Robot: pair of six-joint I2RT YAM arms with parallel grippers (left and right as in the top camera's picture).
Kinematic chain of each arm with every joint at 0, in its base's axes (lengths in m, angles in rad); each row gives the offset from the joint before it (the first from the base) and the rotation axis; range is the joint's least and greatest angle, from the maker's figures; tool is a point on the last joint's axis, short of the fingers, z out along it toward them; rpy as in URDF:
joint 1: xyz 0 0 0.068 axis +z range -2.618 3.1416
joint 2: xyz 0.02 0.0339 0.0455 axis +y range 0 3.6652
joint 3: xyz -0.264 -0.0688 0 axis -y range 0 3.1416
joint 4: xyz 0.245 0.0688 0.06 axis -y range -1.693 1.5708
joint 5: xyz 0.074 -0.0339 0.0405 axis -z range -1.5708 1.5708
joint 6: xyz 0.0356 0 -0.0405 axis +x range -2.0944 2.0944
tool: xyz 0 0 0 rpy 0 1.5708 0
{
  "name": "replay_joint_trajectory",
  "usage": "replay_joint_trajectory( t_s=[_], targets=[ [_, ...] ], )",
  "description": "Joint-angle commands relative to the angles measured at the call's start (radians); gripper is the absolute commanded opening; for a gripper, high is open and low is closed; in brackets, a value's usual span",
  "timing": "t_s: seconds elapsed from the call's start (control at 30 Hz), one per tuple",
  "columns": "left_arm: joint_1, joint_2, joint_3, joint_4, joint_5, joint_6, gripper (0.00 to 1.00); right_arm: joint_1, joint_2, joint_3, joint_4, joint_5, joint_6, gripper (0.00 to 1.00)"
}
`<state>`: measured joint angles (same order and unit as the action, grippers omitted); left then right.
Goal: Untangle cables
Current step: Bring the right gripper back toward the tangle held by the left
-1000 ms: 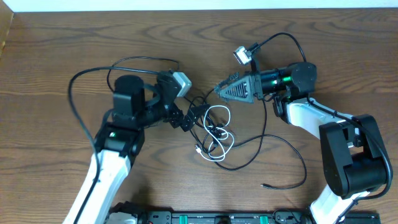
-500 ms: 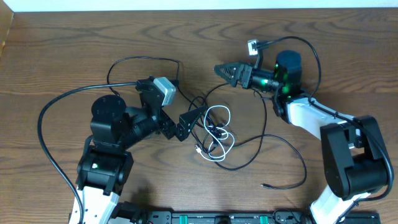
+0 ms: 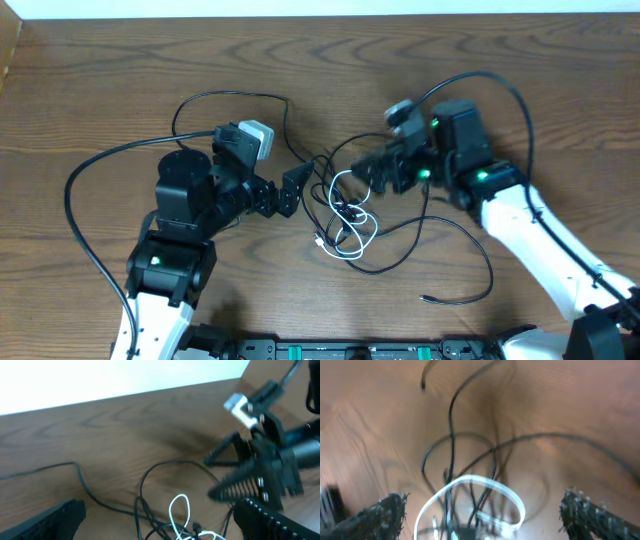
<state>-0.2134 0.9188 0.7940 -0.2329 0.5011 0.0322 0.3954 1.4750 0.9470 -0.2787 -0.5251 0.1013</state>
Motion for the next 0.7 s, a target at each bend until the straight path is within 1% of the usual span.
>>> replay_joint_trajectory(
  t_s=[0.0, 0.13, 0.2, 0.23, 0.27, 0.3, 0.33, 0.37, 0.4, 0.43, 0.5, 0.53, 0.57, 0.67],
  targets=[
    [-0.001, 0.028, 0.012, -0.024, -0.024, -0.004, 0.99, 0.095, 0.032, 0.003, -0.06, 0.164, -0.129, 0.89],
    [-0.001, 0.043, 0.012, -0.038, -0.024, -0.021, 0.99, 0.177, 0.08, 0.003, -0.043, 0.191, -0.129, 0.9],
    [-0.001, 0.043, 0.012, -0.031, -0.024, -0.039, 0.99, 0.205, 0.101, 0.003, -0.019, 0.233, -0.128, 0.82],
    [-0.001, 0.043, 0.012, -0.029, -0.023, -0.039, 0.99, 0.218, 0.117, 0.003, -0.008, 0.27, -0.127, 0.75],
    [-0.001, 0.043, 0.012, -0.029, -0.023, -0.039, 0.99, 0.228, 0.137, 0.003, 0.003, 0.307, -0.124, 0.64],
    [-0.001, 0.043, 0.012, -0.031, -0.023, -0.043, 0.99, 0.233, 0.156, 0.003, 0.013, 0.326, -0.124, 0.56],
    [-0.001, 0.043, 0.012, -0.032, -0.023, -0.051, 0.99, 0.238, 0.178, 0.003, 0.027, 0.332, -0.124, 0.53],
    [-0.001, 0.043, 0.012, -0.034, -0.023, -0.056, 0.99, 0.242, 0.207, 0.003, 0.047, 0.331, -0.124, 0.53],
    [-0.002, 0.043, 0.012, -0.037, -0.023, -0.057, 0.99, 0.246, 0.232, 0.003, 0.065, 0.324, -0.114, 0.5],
    [-0.001, 0.043, 0.012, -0.04, -0.023, -0.057, 0.99, 0.25, 0.259, 0.003, 0.085, 0.317, -0.096, 0.42],
    [-0.001, 0.043, 0.012, -0.048, -0.023, -0.058, 0.99, 0.255, 0.295, 0.003, 0.106, 0.293, -0.056, 0.18],
    [-0.001, 0.043, 0.012, -0.051, -0.023, -0.061, 0.99, 0.255, 0.304, 0.003, 0.106, 0.28, -0.04, 0.07],
    [-0.001, 0.043, 0.012, -0.054, -0.023, -0.065, 0.99, 0.255, 0.304, 0.003, 0.106, 0.272, -0.022, 0.01],
    [-0.001, 0.043, 0.012, -0.054, -0.023, -0.089, 0.98, 0.247, 0.274, 0.005, 0.103, 0.244, -0.01, 0.01]
  ],
)
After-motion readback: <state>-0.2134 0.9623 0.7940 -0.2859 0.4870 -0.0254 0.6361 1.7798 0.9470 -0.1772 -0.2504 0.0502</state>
